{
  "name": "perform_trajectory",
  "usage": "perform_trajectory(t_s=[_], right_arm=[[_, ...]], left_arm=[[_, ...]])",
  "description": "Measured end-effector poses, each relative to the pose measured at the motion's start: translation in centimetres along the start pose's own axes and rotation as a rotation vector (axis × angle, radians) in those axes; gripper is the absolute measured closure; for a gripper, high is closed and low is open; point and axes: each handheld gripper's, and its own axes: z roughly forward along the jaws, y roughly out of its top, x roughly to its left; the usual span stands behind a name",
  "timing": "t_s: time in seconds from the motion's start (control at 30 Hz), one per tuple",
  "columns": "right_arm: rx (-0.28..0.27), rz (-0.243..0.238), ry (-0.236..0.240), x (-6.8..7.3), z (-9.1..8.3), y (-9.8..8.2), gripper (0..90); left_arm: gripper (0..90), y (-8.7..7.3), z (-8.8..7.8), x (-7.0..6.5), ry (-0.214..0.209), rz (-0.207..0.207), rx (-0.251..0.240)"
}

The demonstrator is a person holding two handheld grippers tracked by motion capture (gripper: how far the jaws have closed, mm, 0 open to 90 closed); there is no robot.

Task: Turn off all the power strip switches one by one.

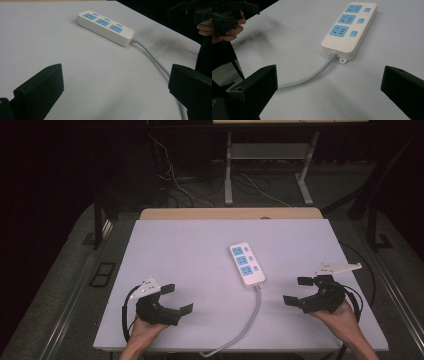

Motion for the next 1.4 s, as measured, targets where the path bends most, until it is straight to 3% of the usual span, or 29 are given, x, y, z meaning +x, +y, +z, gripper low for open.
perform_trajectory(t_s=[0.57, 1.4], right_arm=[[0.057, -0.057, 0.011, 0.0, 1.8, 3.5, 0.6], [0.116, -0.065, -0.003, -1.7, 4.2, 7.0, 0.6]], left_arm=[[0.0, 0.0, 0.0, 0.0, 0.001, -0.001, 0.001], [0.0, 0.0, 0.0, 0.1, 0.001, -0.003, 0.000]])
